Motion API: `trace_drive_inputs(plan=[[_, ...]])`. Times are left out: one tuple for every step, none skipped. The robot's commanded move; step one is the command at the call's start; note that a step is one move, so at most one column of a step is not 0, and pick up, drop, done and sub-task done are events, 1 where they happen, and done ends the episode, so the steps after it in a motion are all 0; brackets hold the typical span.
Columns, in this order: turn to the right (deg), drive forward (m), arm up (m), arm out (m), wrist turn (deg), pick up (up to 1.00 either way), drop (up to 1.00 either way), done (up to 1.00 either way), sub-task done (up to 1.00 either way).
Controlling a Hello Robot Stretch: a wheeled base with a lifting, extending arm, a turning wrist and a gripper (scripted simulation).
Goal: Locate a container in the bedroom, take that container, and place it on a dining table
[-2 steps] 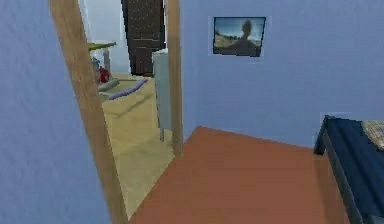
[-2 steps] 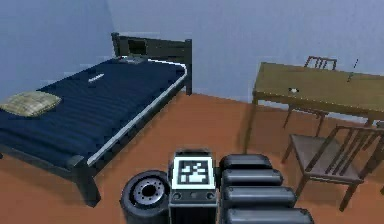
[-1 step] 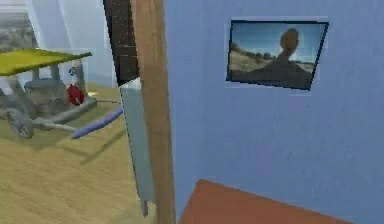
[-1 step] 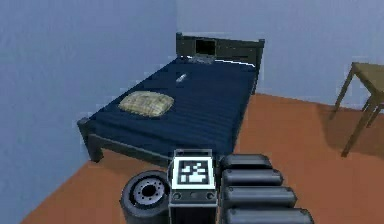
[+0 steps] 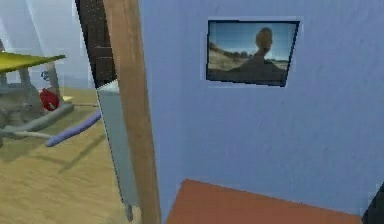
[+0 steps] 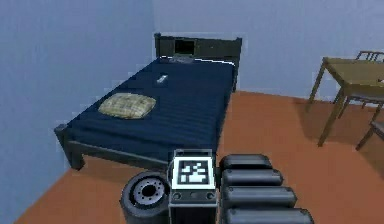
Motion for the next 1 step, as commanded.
trace_drive_inputs(plan=[[0.0, 0.1, 0.0, 0.0, 0.0, 0.0, 0.0, 0.0, 0.0]])
